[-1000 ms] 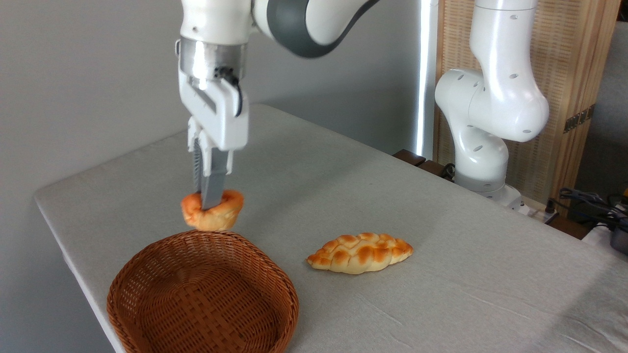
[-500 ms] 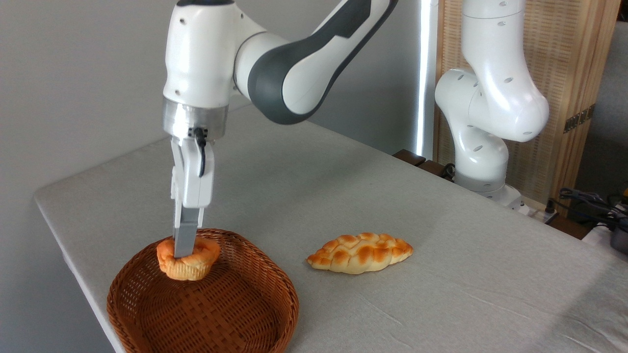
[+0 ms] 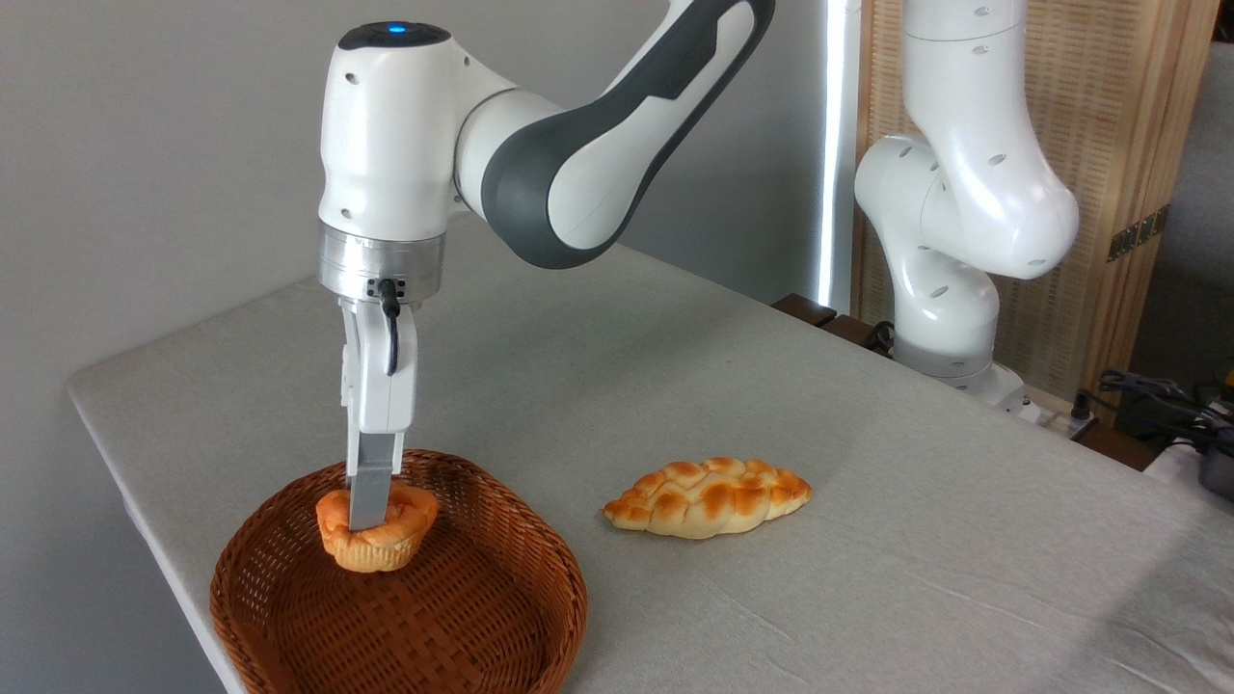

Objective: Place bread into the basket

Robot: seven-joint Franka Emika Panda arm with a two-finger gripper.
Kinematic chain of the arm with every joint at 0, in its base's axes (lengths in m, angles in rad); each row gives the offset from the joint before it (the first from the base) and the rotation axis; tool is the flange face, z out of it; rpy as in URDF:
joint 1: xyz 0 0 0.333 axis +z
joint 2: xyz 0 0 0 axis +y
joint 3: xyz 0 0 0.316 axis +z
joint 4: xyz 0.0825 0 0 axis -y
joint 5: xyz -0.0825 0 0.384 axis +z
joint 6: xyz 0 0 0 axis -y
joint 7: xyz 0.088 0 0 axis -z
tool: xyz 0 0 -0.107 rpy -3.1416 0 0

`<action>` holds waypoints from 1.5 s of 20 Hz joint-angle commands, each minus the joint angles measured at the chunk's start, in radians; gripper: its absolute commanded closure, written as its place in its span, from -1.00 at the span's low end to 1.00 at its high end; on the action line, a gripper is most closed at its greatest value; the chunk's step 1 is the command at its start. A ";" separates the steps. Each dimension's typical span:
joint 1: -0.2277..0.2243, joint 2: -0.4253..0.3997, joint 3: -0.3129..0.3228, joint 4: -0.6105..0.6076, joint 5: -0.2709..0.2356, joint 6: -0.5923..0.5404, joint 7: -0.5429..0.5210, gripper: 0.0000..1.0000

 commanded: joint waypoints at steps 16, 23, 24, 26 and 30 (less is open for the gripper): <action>0.002 -0.152 0.023 0.060 -0.010 -0.377 -0.019 -1.00; 0.003 -0.145 0.077 0.258 -0.006 -0.713 -0.029 -1.00; 0.002 -0.142 0.086 0.272 -0.004 -0.738 -0.048 -1.00; 0.002 -0.140 0.091 0.303 -0.003 -0.772 -0.106 -1.00; 0.006 -0.105 0.089 0.352 -0.003 -0.839 -0.137 -1.00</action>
